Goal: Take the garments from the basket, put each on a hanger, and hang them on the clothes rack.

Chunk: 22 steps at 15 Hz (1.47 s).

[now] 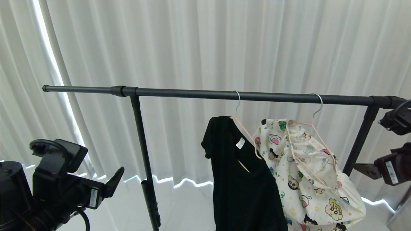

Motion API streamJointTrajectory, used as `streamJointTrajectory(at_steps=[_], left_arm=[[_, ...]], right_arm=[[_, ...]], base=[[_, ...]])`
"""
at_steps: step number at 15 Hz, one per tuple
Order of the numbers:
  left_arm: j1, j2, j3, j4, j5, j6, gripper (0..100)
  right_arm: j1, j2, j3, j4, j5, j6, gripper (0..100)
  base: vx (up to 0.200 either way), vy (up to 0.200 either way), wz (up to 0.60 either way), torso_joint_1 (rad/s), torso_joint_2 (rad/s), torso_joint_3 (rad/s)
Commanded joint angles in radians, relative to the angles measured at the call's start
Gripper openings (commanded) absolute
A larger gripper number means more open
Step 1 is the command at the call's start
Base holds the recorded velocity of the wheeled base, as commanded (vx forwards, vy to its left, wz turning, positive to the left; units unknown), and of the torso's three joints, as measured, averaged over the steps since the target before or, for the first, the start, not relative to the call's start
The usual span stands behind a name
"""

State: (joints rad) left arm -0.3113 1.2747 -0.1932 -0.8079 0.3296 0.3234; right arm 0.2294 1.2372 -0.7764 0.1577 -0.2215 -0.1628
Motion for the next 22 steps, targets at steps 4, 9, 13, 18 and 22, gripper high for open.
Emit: streamJointTrajectory(at_steps=[4,9,13,18,22], left_arm=[[0.003,0.0,0.003,-0.001,0.002,0.0,100],[0.004,-0.003,0.032,-0.001,0.002,-0.001,100],[0.004,-0.003,0.034,-0.001,0.002,-0.001,100],[0.004,-0.001,0.034,-0.001,0.002,-0.001,100],[0.004,0.0,0.029,-0.001,0.0,-0.001,100]], right_arm=[[-0.007,-0.122,0.071,0.008,-0.032,-0.047,100],[-0.013,-0.151,0.095,0.008,-0.111,-0.072,100],[-0.021,-0.179,0.124,0.008,-0.142,-0.077,100],[-0.021,-0.177,0.143,-0.035,-0.208,-0.101,100],[-0.021,-0.163,0.158,-0.093,-0.211,-0.106,100]], base=[[-0.2,0.0,0.0,-0.001,0.0,-0.001],[-0.2,0.0,0.0,0.0,0.0,0.004],[-0.05,0.0,0.0,0.001,0.0,0.001],[0.0,0.0,-0.24,0.0,0.0,0.003],[0.0,0.0,-0.3,-0.001,0.0,0.002]])
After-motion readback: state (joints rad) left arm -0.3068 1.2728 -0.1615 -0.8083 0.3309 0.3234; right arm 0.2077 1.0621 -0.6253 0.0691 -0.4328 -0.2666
